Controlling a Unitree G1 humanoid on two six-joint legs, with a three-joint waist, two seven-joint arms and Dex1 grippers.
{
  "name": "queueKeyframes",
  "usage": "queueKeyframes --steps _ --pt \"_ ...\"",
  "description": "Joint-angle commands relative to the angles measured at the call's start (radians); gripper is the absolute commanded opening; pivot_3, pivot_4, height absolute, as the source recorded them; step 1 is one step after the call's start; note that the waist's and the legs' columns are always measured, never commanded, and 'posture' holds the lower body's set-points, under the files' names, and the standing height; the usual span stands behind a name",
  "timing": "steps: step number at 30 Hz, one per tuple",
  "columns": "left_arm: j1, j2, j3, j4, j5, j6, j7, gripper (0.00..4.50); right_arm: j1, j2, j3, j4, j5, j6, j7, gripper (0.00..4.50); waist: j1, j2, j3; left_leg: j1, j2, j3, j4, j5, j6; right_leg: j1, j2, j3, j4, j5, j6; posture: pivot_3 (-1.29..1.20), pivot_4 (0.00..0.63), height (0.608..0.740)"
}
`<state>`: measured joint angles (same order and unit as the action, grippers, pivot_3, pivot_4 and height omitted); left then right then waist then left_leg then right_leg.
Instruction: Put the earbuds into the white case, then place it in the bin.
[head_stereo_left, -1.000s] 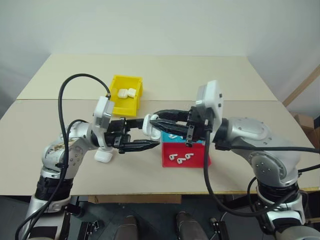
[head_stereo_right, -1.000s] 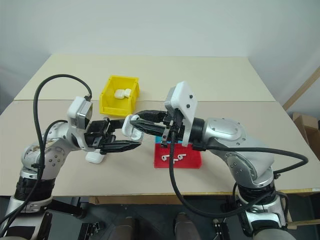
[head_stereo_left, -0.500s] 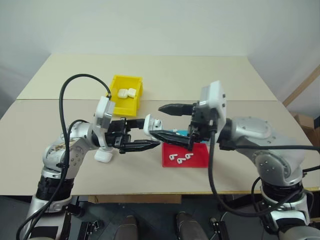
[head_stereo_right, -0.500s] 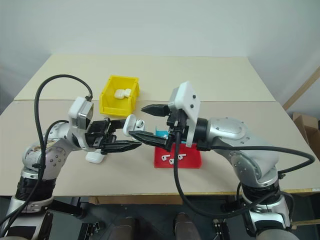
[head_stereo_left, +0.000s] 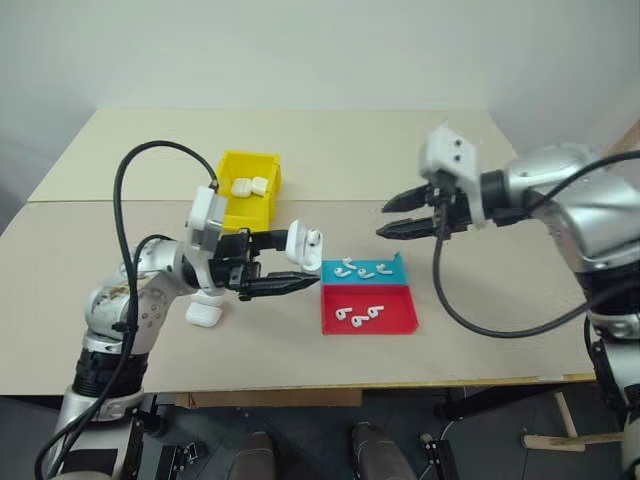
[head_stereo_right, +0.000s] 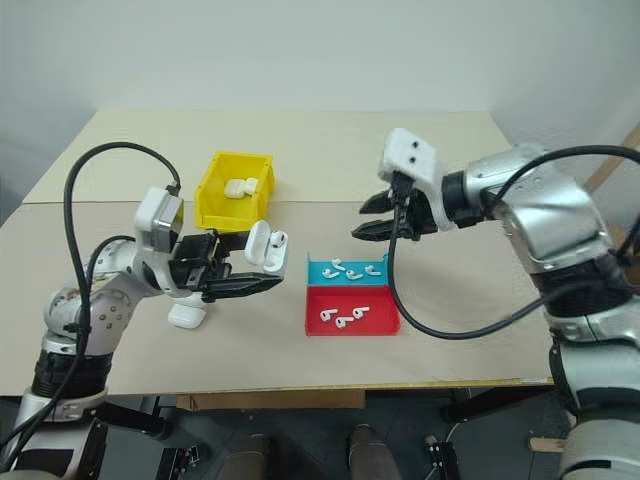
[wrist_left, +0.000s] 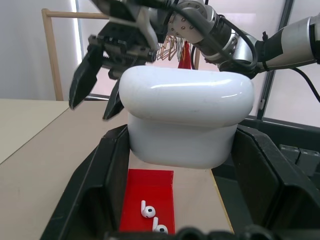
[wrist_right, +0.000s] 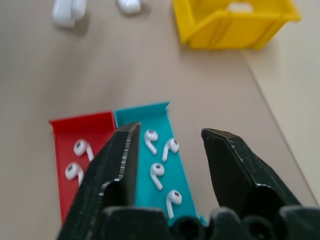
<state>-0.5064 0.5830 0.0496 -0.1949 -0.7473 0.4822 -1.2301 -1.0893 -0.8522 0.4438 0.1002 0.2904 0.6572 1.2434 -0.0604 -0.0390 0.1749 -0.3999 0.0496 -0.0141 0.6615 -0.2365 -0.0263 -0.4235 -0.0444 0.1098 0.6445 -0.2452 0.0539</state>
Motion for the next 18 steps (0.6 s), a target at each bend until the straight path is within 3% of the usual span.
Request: queueKeyframes --steps 1,9,18 --pt "0.011 -0.004 0.020 -0.066 -0.016 -0.013 0.024 2.77 -0.098 0.065 0.140 0.132 -0.171 -0.044 0.076 2.49 -0.005 0.000 0.000 0.000 0.000 0.000 0.000 0.000 0.000 0.000 0.000 0.000 0.000 0.000 0.000 0.00 0.150 0.740" --pt "0.042 0.003 0.035 -0.104 -0.025 -0.004 0.056 2.77 -0.204 0.228 0.294 0.459 -0.426 -0.187 0.143 2.49 -0.004 0.001 0.001 -0.001 0.000 -0.001 0.000 0.000 0.000 -0.001 -0.001 -0.001 0.001 0.001 -0.001 0.00 0.150 0.740" --pt "0.075 0.007 0.045 -0.127 -0.028 -0.011 0.074 2.77 -0.216 0.358 0.280 0.691 -0.552 -0.275 0.133 2.49 -0.008 0.002 0.001 -0.001 0.000 -0.002 0.000 0.000 0.000 -0.001 -0.001 -0.002 0.003 0.001 -0.001 0.00 0.150 0.740"
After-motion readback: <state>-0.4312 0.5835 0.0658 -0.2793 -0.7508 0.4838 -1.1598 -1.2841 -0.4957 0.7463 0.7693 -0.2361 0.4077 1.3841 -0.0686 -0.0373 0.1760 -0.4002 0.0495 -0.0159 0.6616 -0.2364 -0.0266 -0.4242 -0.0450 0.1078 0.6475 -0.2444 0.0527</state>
